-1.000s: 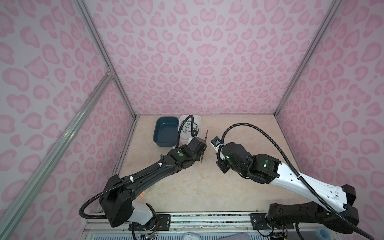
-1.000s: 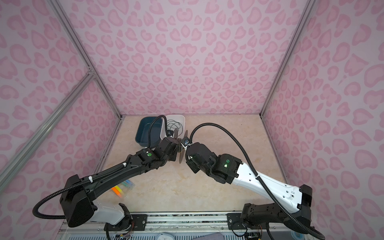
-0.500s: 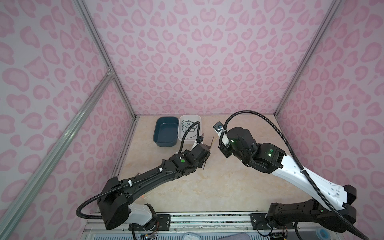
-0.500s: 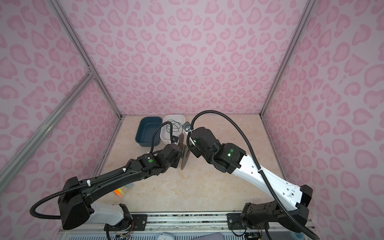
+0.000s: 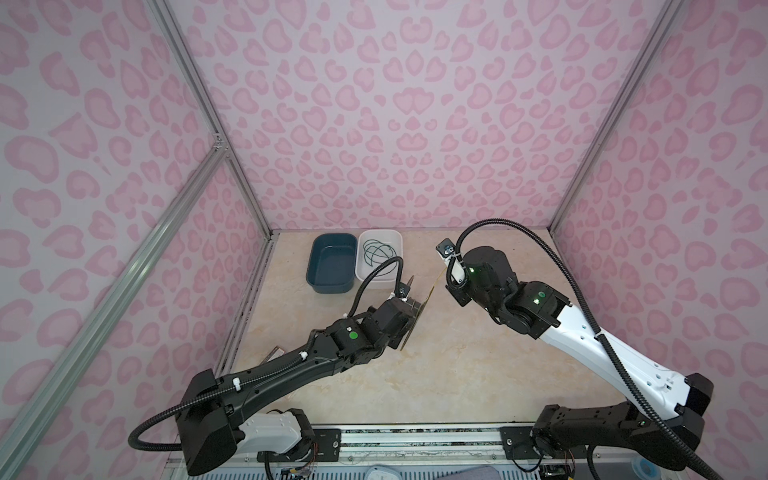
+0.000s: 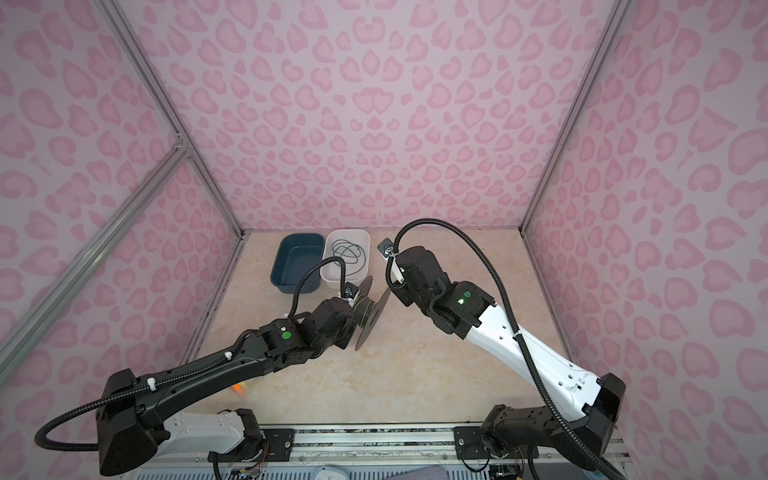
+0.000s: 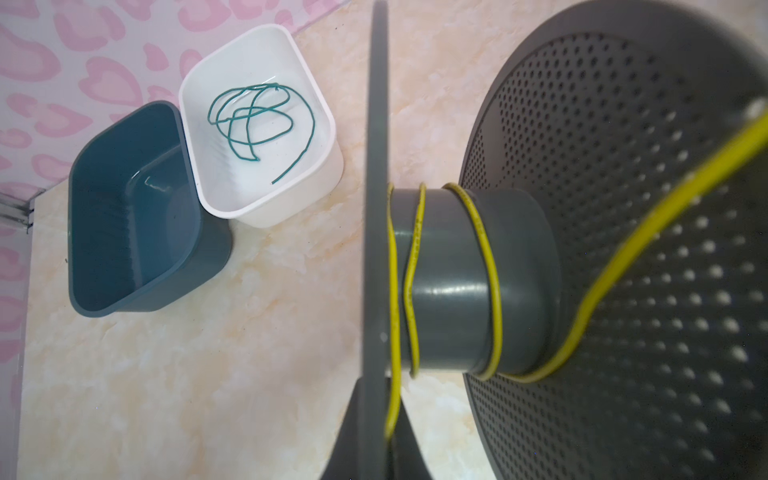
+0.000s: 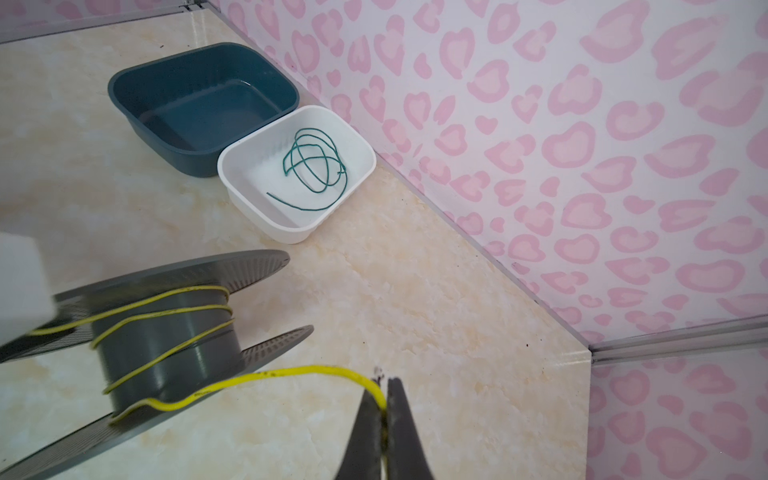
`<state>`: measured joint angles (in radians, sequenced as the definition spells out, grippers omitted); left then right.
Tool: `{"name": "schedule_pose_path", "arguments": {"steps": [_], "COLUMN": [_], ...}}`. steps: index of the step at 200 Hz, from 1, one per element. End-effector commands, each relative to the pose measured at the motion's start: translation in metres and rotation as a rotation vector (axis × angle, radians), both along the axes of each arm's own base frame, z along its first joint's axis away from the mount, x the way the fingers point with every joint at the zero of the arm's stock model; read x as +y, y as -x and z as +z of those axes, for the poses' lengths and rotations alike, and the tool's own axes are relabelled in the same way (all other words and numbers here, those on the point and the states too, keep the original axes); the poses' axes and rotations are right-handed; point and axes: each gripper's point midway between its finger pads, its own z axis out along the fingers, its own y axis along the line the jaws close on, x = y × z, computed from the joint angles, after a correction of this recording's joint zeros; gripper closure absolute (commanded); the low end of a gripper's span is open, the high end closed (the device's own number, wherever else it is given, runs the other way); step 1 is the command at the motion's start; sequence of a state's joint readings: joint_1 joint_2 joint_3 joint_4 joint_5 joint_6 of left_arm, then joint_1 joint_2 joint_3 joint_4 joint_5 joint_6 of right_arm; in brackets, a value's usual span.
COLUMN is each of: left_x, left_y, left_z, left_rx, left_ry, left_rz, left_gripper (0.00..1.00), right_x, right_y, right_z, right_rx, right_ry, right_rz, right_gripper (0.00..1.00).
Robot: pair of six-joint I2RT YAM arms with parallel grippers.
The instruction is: Wrap the cables
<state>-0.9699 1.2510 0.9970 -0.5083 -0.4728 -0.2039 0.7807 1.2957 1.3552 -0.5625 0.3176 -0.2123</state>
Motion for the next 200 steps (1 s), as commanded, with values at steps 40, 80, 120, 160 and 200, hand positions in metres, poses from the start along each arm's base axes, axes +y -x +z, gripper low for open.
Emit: {"name": "schedule_pose_path", "arguments": {"steps": [40,80,120,160,200], "left_x": [0.013,0.022,0.027,0.031,0.038], "left_y": [0.031,0.033,0.028,0.02,0.005], "left_z": [0.009,0.028,0.059,0.085,0.104], "left_rx": [0.034,0.035,0.045,0.054,0.056], "left_ry": [-0.014,0.126,0.357,0.502,0.655], "left_rz": [-0.155,-0.126,-0.098,-0.081,-0.041], "left_gripper": [0.96,0.96,0.96,0.96,0.96], "right_x": [-0.024,-0.047,-0.047,-0.04,-0.034], "right_y": [-0.044,-0.057,-0.054,-0.05,-0.043], "right_z": [0.0,-0.022,-0.053,-0.076,-0.095], "right_rx": [-0.118,-0.109,-0.066,0.018,0.089], "right_ry": [-0.097,-0.155,-0.2,-0.298,-0.355], "right_rz": [-0.068,-0.095,-0.095,-0.098,-0.093], "right_gripper": [1.0,1.0,1.0,1.0,1.0]}}
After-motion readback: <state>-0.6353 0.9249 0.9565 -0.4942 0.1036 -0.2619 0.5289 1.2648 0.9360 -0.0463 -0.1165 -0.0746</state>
